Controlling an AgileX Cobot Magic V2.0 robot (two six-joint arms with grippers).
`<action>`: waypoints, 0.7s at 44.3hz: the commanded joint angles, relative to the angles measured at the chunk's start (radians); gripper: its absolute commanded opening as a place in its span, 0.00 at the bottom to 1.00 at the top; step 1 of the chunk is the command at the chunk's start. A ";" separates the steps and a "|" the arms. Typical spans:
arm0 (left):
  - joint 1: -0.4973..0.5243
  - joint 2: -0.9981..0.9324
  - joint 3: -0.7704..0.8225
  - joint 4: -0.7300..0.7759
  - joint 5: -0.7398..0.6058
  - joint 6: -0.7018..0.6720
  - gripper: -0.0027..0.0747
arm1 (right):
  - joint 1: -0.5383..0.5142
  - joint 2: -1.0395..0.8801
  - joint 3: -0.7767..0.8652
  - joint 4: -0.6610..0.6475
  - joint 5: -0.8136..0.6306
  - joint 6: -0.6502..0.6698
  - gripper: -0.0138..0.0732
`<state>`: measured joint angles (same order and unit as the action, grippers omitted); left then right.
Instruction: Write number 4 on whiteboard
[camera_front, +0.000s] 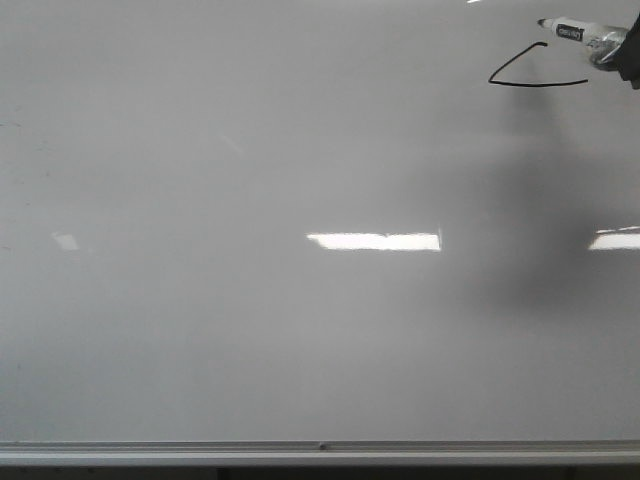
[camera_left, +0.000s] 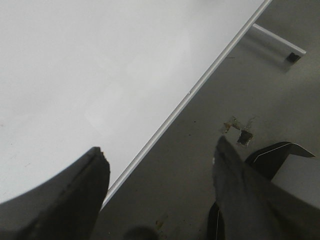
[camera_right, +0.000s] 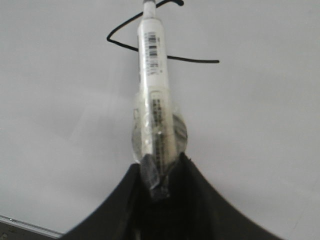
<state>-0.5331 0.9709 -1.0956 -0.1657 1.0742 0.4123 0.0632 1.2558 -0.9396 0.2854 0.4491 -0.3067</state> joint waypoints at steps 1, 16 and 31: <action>0.001 -0.011 -0.025 -0.020 -0.055 -0.011 0.60 | -0.010 -0.018 -0.033 0.011 -0.078 -0.006 0.09; 0.001 -0.011 -0.025 -0.020 -0.051 -0.011 0.60 | -0.018 0.100 -0.033 0.012 -0.029 -0.006 0.09; 0.001 -0.011 -0.025 -0.020 -0.051 -0.011 0.60 | -0.018 0.076 -0.034 0.005 0.169 -0.006 0.09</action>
<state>-0.5331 0.9709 -1.0956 -0.1657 1.0742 0.4123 0.0514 1.3944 -0.9396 0.2834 0.6580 -0.3067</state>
